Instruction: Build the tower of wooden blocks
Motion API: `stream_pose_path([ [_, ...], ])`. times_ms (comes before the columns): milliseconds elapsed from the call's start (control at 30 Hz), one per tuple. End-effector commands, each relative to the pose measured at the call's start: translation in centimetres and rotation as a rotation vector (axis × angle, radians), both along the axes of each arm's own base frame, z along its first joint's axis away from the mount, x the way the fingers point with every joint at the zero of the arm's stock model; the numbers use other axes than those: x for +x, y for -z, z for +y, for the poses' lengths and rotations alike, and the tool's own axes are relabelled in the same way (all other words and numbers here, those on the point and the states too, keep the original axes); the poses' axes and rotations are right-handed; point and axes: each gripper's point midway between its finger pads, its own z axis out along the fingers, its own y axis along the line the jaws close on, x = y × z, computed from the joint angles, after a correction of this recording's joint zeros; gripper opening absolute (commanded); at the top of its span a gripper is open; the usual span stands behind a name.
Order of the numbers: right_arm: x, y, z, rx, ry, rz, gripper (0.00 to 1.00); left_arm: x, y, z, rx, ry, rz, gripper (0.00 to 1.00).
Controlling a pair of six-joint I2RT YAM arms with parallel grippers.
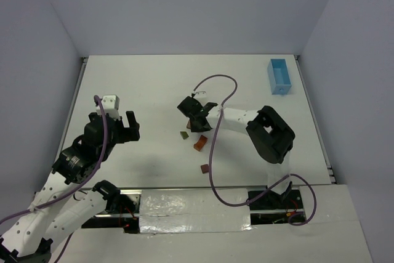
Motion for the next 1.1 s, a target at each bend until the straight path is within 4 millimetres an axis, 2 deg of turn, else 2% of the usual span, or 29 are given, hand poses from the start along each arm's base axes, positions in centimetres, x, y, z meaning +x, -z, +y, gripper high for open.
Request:
stream_pose_path([
  [0,1.3,-4.7,-1.5,0.034,0.025,-0.119,0.34,0.5,-0.5,-0.5,-0.003,0.021,-0.032,1.0],
  [67,2.0,-5.6,-3.7,0.04,0.067,-0.136,0.34,0.5,-0.6,-0.5,-0.006,0.021,-0.034,1.0],
  [100,1.8,-5.3,-5.0,0.024,0.078,-0.129,0.34,0.4,-0.6,-0.5,-0.005,0.022,-0.033,0.99],
  [133,2.0,-6.2,-6.0,0.035,0.095,-0.145,0.34,0.4,-0.6,-0.6,-0.006,0.023,-0.033,0.99],
  [167,2.6,-6.3,-7.8,0.032,0.132,-0.147,0.34,0.4,-0.6,-0.5,-0.005,0.022,-0.033,0.99],
  [300,2.8,-5.3,-12.6,0.025,0.191,-0.123,0.34,0.4,-0.6,-0.6,-0.006,0.027,-0.035,0.99],
  [500,3.2,-4.6,-16.3,-0.007,0.213,-0.093,0.35,0.5,-0.5,-0.7,-0.003,0.027,-0.03,0.99],
  [733,3.6,-3.5,-18.4,-0.015,0.23,-0.068,0.35,0.6,-0.3,-0.7,0.001,0.028,-0.02,1.0],
  [1067,4.7,-2.9,-17.9,-0.007,0.188,-0.044,0.36,0.7,-0.1,-0.9,0.005,0.033,-0.011,0.99],
])
